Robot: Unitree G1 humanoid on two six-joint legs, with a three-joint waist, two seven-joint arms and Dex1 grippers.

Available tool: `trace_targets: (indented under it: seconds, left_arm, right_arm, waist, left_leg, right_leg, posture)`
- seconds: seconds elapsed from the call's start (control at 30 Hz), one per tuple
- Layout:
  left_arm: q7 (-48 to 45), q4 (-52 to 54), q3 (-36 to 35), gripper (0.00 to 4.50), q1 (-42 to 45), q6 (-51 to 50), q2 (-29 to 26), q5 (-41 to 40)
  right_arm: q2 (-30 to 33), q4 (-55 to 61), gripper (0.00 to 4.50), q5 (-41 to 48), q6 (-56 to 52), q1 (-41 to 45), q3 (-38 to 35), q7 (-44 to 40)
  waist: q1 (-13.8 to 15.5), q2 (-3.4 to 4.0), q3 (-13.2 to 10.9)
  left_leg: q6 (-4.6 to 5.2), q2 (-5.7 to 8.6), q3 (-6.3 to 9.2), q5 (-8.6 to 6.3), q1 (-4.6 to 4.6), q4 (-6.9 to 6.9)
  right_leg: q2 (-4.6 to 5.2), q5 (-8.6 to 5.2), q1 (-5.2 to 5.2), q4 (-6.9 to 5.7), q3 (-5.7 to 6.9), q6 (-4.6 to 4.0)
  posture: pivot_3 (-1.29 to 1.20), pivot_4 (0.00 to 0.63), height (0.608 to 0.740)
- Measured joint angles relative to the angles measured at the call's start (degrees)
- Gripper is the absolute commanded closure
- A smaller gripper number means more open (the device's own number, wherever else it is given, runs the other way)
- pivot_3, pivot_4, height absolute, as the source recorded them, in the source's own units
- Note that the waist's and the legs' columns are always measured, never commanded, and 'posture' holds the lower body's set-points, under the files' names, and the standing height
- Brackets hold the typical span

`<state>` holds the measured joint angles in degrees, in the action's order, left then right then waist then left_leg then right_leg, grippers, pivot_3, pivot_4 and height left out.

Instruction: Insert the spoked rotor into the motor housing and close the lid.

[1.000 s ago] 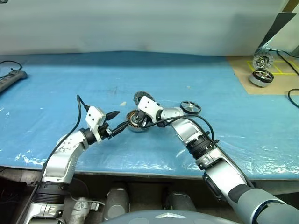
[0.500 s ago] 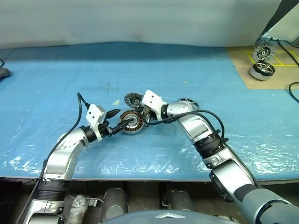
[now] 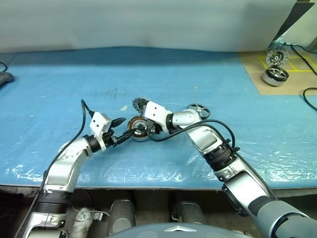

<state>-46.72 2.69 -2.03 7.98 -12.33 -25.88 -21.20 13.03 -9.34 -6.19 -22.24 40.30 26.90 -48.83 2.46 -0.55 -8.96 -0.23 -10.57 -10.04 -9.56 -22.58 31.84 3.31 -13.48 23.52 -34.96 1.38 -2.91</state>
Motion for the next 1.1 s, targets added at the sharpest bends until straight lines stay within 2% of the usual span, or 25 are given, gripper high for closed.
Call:
trace_targets:
  seconds: [0.17,0.3,0.43,0.63,1.1]
  left_arm:
    - [-0.1,-0.3,0.0,1.10,-0.1,0.6,0.0,0.0]
    - [-0.5,-1.5,0.0,1.10,-0.1,1.4,0.0,0.1]
    - [-0.6,-3.1,0.0,1.10,0.0,2.6,0.1,0.3]
    - [-1.2,-4.9,0.0,1.10,-0.1,4.6,0.4,1.1]
    - [-1.8,-7.0,0.3,1.10,0.0,6.5,1.6,2.0]
  right_arm:
    - [0.2,-0.7,1.89,-1.5,0.8,1.4,0.3,1.0]
    - [1.0,-2.8,1.89,-6.4,2.8,4.4,2.8,3.0]
    - [0.6,-3.3,1.89,-8.3,2.5,4.3,5.6,2.3]
    - [0.9,-3.3,1.89,-9.6,2.7,4.3,6.0,1.7]
    - [4.4,-2.0,1.89,-17.8,11.4,5.3,9.8,0.9]
  waist:
    - [-0.1,0.02,0.0]
    - [0.0,0.02,0.0]
    - [0.0,0.01,0.0]
    - [0.0,0.02,0.0]
    - [0.1,0.01,0.0]
  left_leg:
    - [0.00,-0.03,-0.02,0.00,0.23,0.00]
    - [-0.01,-0.03,-0.03,0.00,0.37,0.00]
    - [-0.01,-0.03,-0.04,0.00,0.36,-0.01]
    - [-0.01,-0.04,-0.04,0.00,0.39,0.00]
    - [0.01,-0.03,-0.04,-0.02,0.52,0.01]
  right_leg:
    - [-0.01,0.00,-0.20,-0.02,-0.01,-0.01]
    - [0.00,-0.01,-0.32,-0.03,-0.01,-0.02]
    - [0.00,-0.01,-0.31,-0.01,-0.02,-0.02]
    - [0.00,-0.01,-0.33,-0.03,-0.02,-0.02]
    - [0.00,-0.01,-0.46,-0.03,-0.03,-0.02]
  posture:
    - [0.00,0.150,0.740]
    - [0.00,0.150,0.740]
    - [0.00,0.150,0.740]
    - [0.00,0.150,0.740]
    - [0.00,0.150,0.740]
